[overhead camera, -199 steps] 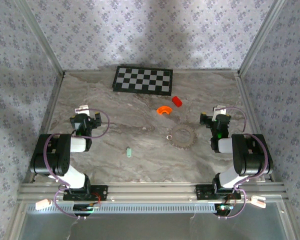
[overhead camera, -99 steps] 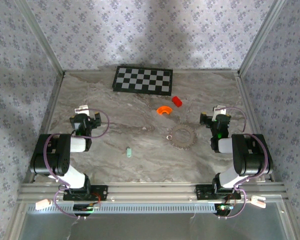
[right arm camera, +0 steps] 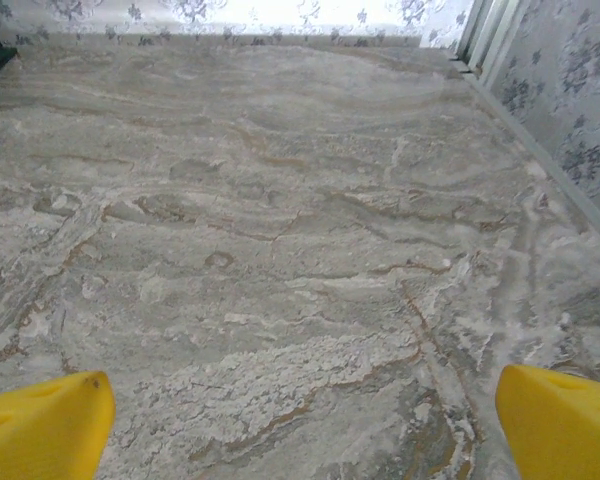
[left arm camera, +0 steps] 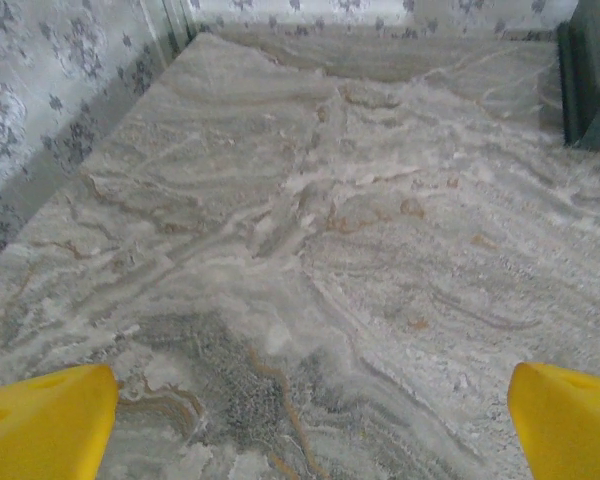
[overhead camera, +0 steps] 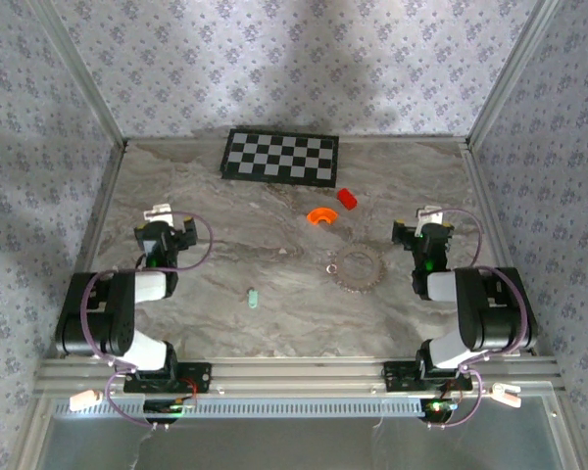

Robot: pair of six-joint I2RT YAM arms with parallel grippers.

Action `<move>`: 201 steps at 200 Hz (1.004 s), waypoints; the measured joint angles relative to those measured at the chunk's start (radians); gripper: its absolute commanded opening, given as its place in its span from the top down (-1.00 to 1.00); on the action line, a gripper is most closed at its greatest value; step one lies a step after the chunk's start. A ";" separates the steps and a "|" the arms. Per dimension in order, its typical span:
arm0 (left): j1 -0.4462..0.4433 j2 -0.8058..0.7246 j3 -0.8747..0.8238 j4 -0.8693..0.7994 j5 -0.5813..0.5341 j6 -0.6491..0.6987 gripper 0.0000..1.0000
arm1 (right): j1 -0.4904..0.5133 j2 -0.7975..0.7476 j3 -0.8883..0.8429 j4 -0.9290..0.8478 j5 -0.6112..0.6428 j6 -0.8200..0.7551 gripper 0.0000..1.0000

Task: Put the keys on the keyring

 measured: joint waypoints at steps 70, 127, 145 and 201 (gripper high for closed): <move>-0.005 -0.266 0.005 -0.238 0.000 -0.023 -1.00 | 0.137 -0.233 0.036 -0.187 0.167 -0.025 -0.99; -0.080 -0.421 0.102 -0.527 0.001 -0.172 -1.00 | 0.268 -0.412 0.183 -0.537 0.257 0.087 -0.99; -0.105 -0.456 0.125 -0.627 0.006 -0.228 -1.00 | 0.295 -0.437 0.240 -0.678 0.259 0.142 -0.99; -0.224 -0.504 0.225 -0.921 0.093 -0.352 -0.99 | 0.426 -0.481 0.306 -0.965 0.207 0.266 -0.99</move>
